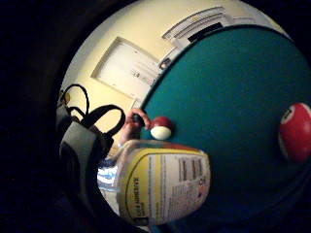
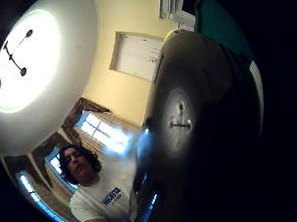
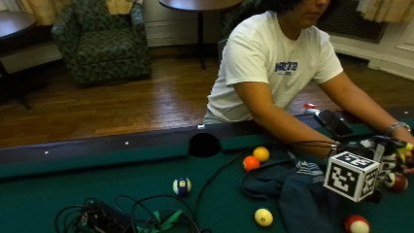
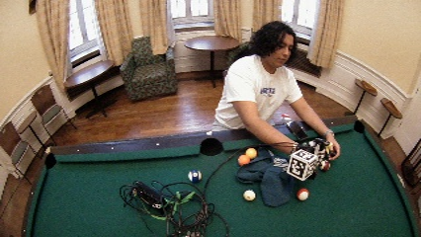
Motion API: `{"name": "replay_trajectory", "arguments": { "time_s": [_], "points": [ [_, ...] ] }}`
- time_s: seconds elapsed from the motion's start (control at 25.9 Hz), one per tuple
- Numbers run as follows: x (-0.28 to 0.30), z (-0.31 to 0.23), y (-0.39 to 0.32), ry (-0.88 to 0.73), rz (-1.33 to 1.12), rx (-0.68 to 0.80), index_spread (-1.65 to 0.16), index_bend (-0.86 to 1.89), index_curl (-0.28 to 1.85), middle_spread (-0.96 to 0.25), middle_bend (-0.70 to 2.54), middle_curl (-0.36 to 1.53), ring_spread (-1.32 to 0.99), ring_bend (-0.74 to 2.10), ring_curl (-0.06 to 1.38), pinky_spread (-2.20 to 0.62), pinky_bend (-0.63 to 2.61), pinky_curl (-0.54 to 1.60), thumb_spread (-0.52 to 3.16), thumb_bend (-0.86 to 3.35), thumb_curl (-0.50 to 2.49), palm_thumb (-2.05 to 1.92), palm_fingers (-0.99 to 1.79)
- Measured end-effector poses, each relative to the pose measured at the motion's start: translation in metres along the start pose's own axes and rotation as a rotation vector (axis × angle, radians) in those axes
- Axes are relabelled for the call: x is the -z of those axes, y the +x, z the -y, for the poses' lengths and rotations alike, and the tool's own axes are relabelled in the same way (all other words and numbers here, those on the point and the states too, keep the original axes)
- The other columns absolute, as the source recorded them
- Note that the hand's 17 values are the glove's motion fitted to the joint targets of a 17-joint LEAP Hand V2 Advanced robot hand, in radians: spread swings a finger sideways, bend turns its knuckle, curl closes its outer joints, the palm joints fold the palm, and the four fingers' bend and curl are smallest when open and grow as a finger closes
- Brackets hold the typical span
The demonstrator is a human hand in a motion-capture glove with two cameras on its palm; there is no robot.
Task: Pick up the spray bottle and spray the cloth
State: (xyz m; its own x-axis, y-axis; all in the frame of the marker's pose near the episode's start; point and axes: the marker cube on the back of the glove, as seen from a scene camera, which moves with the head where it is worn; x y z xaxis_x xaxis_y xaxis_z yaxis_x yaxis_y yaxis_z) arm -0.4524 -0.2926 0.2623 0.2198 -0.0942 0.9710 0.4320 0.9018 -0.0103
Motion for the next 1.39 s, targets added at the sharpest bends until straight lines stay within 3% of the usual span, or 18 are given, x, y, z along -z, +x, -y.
{"name": "replay_trajectory", "arguments": {
  "time_s": [1.12,1.39],
  "points": [
    [-0.004,0.013,0.026,-0.010,0.083,-0.079,-0.25,0.32,0.64,-0.19,0.64,0.60,-0.18,0.79,0.49,-0.32,0.53,0.43,0.66,-0.03,0.79,0.91,1.34],
    [-0.004,0.001,0.036,-0.032,0.013,-0.136,-0.26,0.25,0.62,-0.19,0.65,0.58,-0.17,0.75,0.47,-0.21,0.32,0.38,0.65,-0.04,0.77,0.90,1.15]
  ]
}}
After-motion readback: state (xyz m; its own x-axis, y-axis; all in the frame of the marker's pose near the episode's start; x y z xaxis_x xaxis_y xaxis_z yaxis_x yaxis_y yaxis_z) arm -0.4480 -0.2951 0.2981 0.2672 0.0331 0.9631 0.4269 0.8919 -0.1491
